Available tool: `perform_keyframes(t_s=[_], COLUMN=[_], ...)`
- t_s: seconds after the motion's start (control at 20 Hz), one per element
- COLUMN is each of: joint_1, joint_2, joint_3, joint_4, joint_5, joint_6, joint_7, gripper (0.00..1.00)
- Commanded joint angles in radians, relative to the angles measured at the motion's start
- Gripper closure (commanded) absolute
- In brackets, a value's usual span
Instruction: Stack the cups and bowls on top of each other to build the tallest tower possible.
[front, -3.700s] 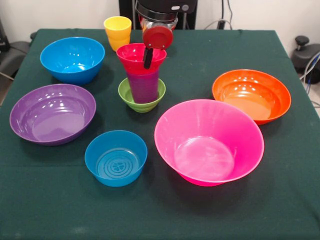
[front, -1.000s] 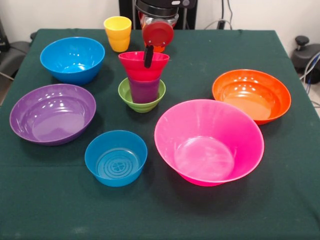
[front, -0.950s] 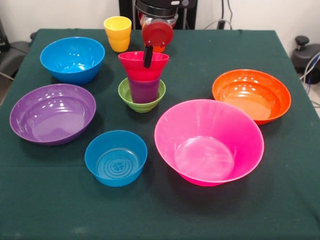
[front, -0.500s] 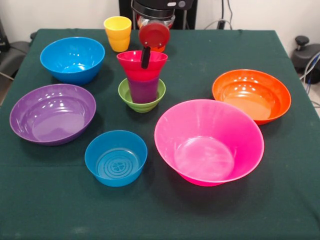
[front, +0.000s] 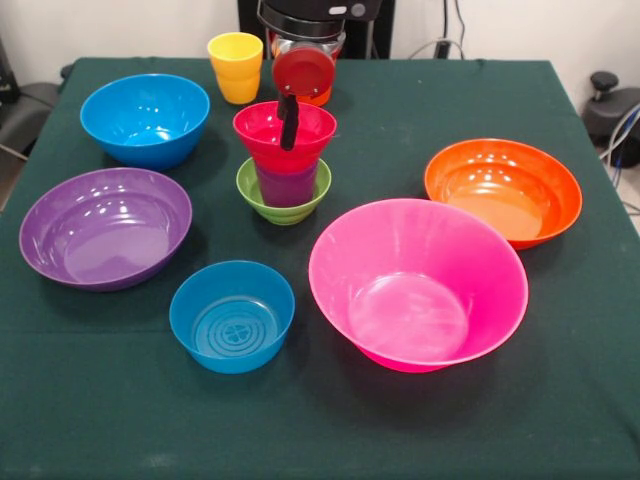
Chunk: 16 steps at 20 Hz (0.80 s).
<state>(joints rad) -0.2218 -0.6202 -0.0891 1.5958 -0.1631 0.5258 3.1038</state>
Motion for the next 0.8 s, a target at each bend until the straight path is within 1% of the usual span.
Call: perform_keyframes(t_s=[0.05,0.6,0.8], joint_1=[-0.013,-0.016,-0.012], joint_2=[0.025,0.025,0.023], joint_3=[0.115,0.122,0.116], joint_4=[0.009,0.006,0.000], joint_5=[-0.069,-0.066,-0.073], joint_6=[0.012,0.026,0.010], joint_7=[-0.183,-0.183,-0.174], gripper=[0.00,0.00,0.00])
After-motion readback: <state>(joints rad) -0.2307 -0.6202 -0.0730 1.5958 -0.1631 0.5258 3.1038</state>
